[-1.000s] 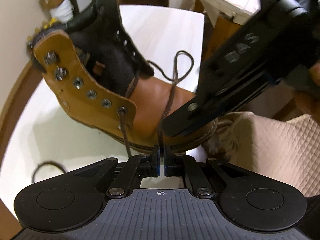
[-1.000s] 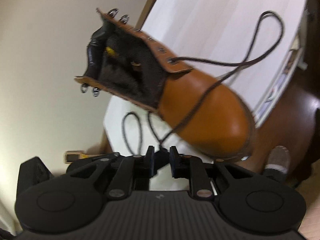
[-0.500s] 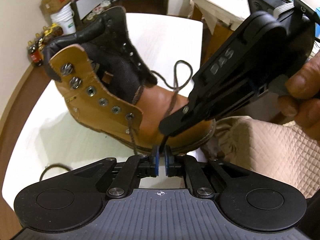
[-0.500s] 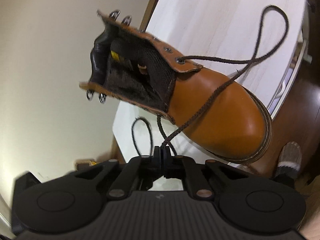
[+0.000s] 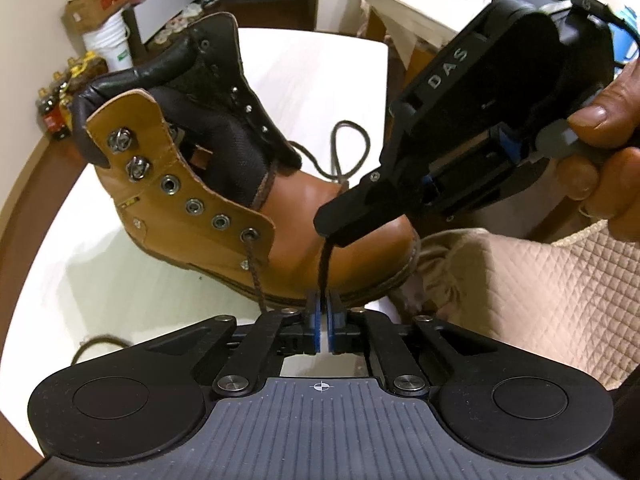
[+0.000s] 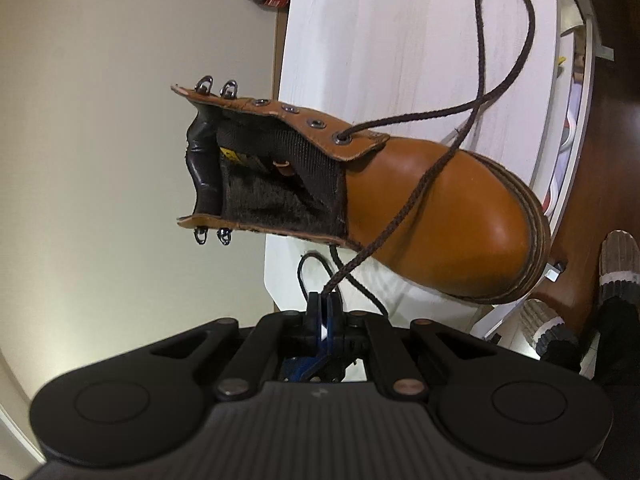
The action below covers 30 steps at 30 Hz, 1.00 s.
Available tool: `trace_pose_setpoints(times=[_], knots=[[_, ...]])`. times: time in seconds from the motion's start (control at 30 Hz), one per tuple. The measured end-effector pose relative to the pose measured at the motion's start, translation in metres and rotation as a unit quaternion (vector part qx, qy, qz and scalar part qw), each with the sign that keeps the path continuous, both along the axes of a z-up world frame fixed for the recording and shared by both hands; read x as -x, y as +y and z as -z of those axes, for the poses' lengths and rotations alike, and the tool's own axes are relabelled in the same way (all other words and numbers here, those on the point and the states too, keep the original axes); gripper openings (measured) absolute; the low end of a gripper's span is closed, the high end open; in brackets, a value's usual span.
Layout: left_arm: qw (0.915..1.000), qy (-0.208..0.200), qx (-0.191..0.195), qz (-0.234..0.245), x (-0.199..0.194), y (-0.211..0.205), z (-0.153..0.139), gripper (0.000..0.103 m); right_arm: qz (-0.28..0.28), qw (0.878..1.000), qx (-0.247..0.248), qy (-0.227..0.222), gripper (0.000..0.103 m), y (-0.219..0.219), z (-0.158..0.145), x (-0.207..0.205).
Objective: Lace up shoes with both hands
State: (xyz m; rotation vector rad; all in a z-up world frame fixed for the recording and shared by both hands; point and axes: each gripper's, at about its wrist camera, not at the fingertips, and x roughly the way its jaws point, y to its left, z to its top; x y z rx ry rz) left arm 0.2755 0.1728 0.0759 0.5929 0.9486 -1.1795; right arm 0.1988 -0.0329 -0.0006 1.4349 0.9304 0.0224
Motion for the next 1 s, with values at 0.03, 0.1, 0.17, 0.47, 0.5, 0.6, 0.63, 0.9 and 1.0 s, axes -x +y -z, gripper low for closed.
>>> trace_pose_setpoints(times=[0.03, 0.1, 0.17, 0.47, 0.5, 0.6, 0.63, 0.9, 1.0], knots=[[1.0000, 0.001, -0.001, 0.001, 0.000, 0.000, -0.001, 0.002, 0.001, 1.000, 0.001, 0.002, 0.005, 0.000, 0.001, 0.000], [1.0000, 0.002, -0.003, 0.004, -0.001, 0.000, -0.001, 0.002, 0.001, 1.000, 0.003, 0.006, 0.008, 0.000, 0.001, 0.001], [0.9999, 0.001, -0.006, 0.008, -0.002, -0.001, -0.002, 0.002, 0.004, 1.000, 0.003, 0.010, 0.011, 0.000, 0.002, 0.003], [0.9998, 0.002, -0.018, 0.012, -0.003, -0.005, -0.002, 0.002, 0.007, 1.000, 0.003, 0.004, 0.017, 0.007, 0.002, 0.009], [0.9997, 0.003, -0.019, 0.013, -0.003, -0.005, -0.002, 0.002, 0.001, 1.000, 0.003, 0.002, 0.018, 0.009, 0.001, 0.008], [0.9996, 0.004, -0.026, 0.012, -0.002, -0.006, 0.000, 0.002, -0.004, 1.000, 0.004, -0.001, 0.019, 0.014, 0.000, 0.006], [0.9994, 0.004, -0.034, 0.009, -0.003, -0.006, 0.003, 0.002, -0.004, 1.000, 0.005, -0.001, 0.020, 0.015, -0.001, 0.006], [0.9991, 0.009, -0.041, 0.009, -0.005, -0.006, 0.003, 0.002, 0.012, 0.999, 0.048, -0.008, 0.025, 0.012, -0.012, 0.015], [0.9992, 0.010, -0.038, 0.011, -0.005, -0.007, 0.001, 0.002, -0.035, 0.996, 0.075, -0.021, 0.026, 0.023, -0.018, 0.008]])
